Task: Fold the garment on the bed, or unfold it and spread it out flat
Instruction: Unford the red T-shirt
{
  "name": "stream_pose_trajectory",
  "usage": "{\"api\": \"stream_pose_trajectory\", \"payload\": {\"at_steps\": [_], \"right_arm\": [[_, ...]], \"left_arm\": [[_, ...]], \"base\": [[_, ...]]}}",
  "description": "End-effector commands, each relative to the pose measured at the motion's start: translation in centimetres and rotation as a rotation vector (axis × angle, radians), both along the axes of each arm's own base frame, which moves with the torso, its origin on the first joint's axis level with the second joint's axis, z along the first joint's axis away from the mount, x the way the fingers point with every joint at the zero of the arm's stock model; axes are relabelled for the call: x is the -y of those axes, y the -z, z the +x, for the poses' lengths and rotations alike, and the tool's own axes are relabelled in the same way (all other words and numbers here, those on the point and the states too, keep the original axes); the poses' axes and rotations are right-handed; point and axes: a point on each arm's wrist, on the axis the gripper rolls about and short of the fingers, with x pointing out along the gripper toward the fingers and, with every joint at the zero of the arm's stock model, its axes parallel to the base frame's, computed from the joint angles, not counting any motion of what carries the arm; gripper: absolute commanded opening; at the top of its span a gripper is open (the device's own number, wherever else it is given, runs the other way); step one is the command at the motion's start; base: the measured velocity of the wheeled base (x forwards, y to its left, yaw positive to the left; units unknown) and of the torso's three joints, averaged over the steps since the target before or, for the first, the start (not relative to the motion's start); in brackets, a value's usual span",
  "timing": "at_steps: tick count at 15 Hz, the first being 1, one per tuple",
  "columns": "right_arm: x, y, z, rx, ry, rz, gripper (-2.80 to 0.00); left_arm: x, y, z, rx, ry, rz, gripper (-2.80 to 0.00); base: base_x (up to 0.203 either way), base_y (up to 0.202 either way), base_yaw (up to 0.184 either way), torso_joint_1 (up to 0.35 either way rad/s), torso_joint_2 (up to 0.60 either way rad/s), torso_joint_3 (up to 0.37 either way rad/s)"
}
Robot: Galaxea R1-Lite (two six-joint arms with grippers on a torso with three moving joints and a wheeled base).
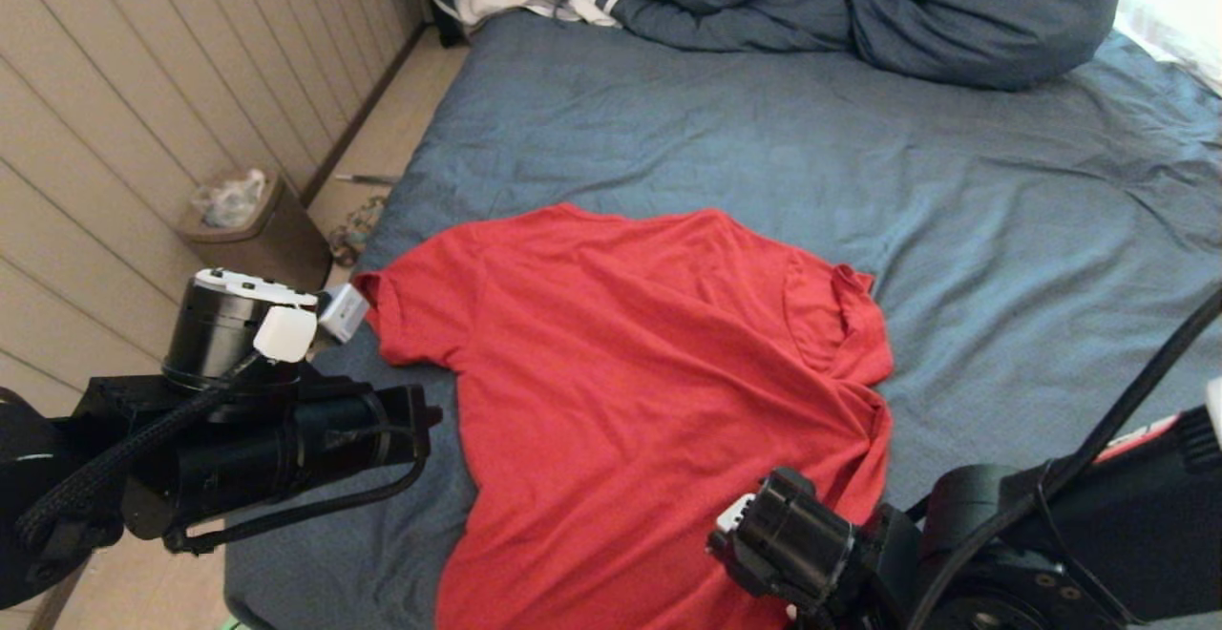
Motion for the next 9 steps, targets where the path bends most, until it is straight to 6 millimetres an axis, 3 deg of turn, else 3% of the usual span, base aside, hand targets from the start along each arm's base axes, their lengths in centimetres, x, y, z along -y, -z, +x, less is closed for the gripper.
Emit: {"api": "stream_pose_trajectory", "payload": {"at_steps": [1, 2, 9], "right_arm": [[1.5, 0.8, -0.3, 0.0, 0.033, 0.001, -2.8], [1.7, 0.7, -0.4, 0.002, 0.034, 0.003, -2.8], [8.1, 0.3, -4.8, -0.002, 0.109, 0.01, -2.8]], "left_arm": [[0.1, 0.1, 0.1, -0.003, -0.001, -0.001, -2.8], [0.1, 0.1, 0.1, -0.004, -0.003, 0.001, -2.8], [0.1, 0.1, 0.2, -0.004, -0.001, 0.0, -2.8]], "base": [[0.0, 0.0, 0.0, 0.0, 0.0, 0.0], [0.0, 0.0, 0.0, 0.0, 0.0, 0.0], [0.0, 0.0, 0.0, 0.0, 0.0, 0.0]]}}
